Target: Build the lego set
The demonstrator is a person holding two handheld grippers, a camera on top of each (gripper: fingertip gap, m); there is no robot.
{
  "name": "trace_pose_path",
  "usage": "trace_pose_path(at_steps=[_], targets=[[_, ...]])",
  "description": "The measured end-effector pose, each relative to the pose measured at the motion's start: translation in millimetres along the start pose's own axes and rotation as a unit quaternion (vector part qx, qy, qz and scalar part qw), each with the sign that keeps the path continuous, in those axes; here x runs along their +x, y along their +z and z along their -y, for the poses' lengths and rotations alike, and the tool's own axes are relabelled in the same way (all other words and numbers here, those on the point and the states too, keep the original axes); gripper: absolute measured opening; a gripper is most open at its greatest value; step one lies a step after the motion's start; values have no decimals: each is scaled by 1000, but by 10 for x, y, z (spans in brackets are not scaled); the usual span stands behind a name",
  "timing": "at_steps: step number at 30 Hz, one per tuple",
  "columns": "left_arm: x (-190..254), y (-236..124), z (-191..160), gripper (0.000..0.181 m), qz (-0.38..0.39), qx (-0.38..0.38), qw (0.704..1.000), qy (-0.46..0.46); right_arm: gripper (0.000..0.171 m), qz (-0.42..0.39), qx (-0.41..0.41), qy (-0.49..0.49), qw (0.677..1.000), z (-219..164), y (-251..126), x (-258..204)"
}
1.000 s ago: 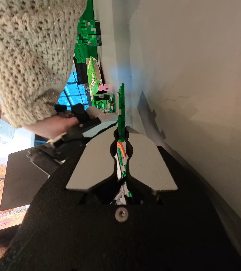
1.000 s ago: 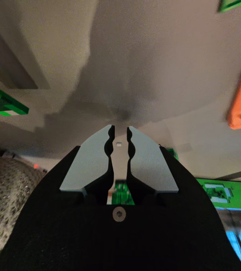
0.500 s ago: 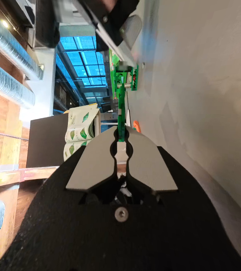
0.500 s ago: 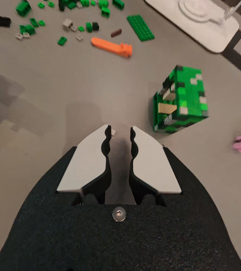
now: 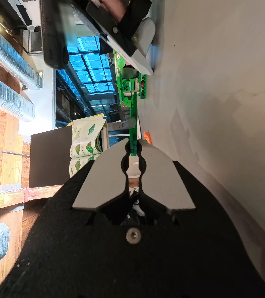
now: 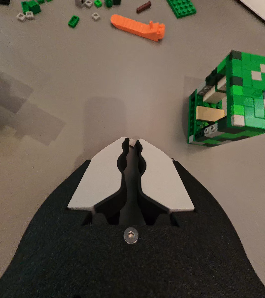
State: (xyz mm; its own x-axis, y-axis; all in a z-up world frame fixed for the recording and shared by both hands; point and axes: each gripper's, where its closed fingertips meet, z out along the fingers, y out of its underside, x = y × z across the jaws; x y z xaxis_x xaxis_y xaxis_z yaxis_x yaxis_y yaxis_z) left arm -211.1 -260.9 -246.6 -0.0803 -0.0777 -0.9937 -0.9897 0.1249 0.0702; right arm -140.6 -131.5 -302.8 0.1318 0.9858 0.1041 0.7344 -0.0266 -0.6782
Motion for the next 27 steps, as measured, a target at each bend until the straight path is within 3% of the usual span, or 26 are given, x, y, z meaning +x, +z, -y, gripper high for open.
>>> trace_pose_path(at_steps=[7,11,14,18,27], targets=[[18,-1,-7,6,-5,2,1000,5,8,37,17,-86,996,31,-98,-110],[48,-7,15,6,-14,11,1000,10,14,55,46,-197,978,-12,-235,-51],[59,-10,22,6,-16,14,1000,13,20,134,62,-238,960,-78,-263,-95],[64,-6,-8,6,-18,10,1000,6,22,236,38,-205,949,-162,-300,-205],[92,-12,31,6,-26,19,999,5,10,235,44,-218,946,-120,-180,-271]])
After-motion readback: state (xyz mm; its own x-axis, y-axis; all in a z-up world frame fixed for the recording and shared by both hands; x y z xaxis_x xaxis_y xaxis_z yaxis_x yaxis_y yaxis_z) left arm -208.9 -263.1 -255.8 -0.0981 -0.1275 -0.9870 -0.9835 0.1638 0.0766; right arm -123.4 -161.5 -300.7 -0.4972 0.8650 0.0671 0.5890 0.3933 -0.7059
